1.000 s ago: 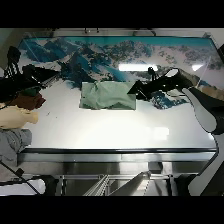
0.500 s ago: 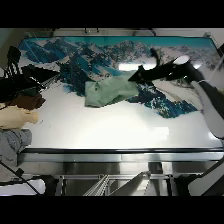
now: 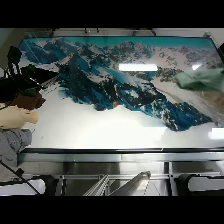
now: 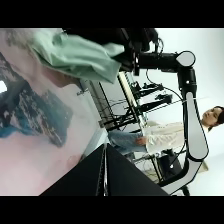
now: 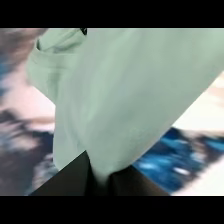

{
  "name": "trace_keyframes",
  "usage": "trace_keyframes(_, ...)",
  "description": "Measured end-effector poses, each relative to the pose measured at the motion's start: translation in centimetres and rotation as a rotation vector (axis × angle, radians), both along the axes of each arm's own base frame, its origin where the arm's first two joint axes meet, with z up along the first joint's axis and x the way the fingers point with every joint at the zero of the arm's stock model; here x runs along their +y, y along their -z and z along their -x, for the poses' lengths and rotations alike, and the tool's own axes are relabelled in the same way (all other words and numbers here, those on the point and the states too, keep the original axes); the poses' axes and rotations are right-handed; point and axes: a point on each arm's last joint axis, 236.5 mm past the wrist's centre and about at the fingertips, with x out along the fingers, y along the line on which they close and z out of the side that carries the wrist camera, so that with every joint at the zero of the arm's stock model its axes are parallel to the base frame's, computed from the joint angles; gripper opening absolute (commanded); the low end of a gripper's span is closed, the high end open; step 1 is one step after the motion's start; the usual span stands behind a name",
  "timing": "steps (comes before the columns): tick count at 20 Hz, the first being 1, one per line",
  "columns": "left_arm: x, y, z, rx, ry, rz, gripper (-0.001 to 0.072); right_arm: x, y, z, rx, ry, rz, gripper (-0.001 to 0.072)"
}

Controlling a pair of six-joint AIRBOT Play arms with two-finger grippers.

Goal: Fold the shirts.

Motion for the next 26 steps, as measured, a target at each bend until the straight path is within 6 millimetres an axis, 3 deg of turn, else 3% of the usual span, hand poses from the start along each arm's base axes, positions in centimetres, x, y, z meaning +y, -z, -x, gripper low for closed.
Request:
trace_keyframes(2, 0.0, 0.0, 0.1, -0.001, 0.005, 0.002, 0.0016, -5.2, 2.3, 5.5, 0.115, 0.172, 0.058, 0.0024)
trace_keyframes(5, -0.1, -0.1, 0.3, -0.001, 0.011, 0.004, 0.0016, -9.9, 6.3, 13.4, 0.248, 0.354, 0.087, 0.0025)
trace_keyframes(7, -0.1, -0.1, 0.3, -0.001, 0.013, 0.004, 0.0016, -11.0, 9.8, 18.7, 0.348, 0.438, 0.063, 0.0025)
trace_keyframes(9, -0.1, -0.1, 0.3, 0.000, 0.013, 0.004, 0.0016, -10.9, 13.0, 23.1, 0.426, 0.498, 0.022, 0.0025)
trace_keyframes(12, -0.1, -0.1, 0.3, 0.008, 0.014, 0.006, 0.0016, -10.5, 15.3, 27.4, 0.481, 0.553, -0.004, 0.0028)
trace_keyframes(14, -0.1, -0.1, 0.3, 0.015, 0.014, 0.009, 0.0015, -10.6, 15.2, 29.2, 0.487, 0.583, 0.006, 0.0076)
trace_keyframes(15, -0.1, -0.1, 0.3, 0.015, 0.014, 0.008, 0.0010, -10.8, 14.8, 29.9, 0.484, 0.596, 0.017, 0.0339)
trace_keyframes(16, -0.1, -0.1, 0.3, 0.015, 0.015, 0.008, 0.0010, -11.0, 14.4, 30.6, 0.483, 0.609, 0.029, 0.0675)
trace_keyframes(22, -0.1, -0.2, 0.5, 0.022, 0.020, 0.012, 0.0007, -10.4, 13.3, 31.8, 0.495, 0.591, 0.026, 0.0700)
trace_keyframes(25, -0.2, -0.9, 0.6, 0.001, 0.013, 0.003, 0.0001, -8.7, 12.4, 28.8, 0.447, 0.499, -0.015, 0.0688)
trace_keyframes(26, -0.1, -1.6, 0.5, -0.022, 0.000, -0.015, 0.0001, -7.9, 11.6, 27.1, 0.414, 0.449, -0.027, 0.0425)
